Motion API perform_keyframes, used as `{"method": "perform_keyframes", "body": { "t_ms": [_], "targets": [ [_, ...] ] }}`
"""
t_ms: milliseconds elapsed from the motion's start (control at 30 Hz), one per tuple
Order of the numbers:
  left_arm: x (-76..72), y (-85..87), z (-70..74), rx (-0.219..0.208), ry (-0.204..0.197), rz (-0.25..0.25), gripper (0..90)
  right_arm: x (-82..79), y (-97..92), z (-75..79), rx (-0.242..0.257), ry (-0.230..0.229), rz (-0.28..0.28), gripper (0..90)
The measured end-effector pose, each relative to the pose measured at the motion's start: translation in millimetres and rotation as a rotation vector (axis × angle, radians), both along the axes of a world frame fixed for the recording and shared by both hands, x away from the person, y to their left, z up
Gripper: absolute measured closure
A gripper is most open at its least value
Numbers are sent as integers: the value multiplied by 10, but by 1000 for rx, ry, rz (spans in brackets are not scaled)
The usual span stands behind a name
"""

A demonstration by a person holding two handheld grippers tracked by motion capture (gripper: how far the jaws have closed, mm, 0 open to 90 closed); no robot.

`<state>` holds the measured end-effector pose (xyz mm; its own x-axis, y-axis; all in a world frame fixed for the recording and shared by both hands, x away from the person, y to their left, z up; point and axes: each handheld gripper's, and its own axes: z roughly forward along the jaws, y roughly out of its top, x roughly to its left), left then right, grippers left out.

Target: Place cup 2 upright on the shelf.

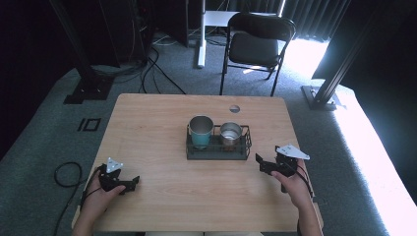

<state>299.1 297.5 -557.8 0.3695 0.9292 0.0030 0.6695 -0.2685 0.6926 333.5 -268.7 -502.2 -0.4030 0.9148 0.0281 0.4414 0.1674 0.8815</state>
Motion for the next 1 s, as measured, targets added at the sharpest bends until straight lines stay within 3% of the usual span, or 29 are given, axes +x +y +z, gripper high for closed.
{"method": "perform_keyframes", "body": {
  "t_ms": [400, 867, 1000],
  "targets": [
    [0, 0, 0, 0, 0, 0, 27, -99, -192, -251, -26, 49, -62, 114],
    [0, 0, 0, 0, 0, 0, 27, -254, -317, -425, -57, 89, -84, 115],
    [0, 0, 0, 0, 0, 0, 27, -282, -341, -435, -43, 96, -93, 114]
  ]
}}
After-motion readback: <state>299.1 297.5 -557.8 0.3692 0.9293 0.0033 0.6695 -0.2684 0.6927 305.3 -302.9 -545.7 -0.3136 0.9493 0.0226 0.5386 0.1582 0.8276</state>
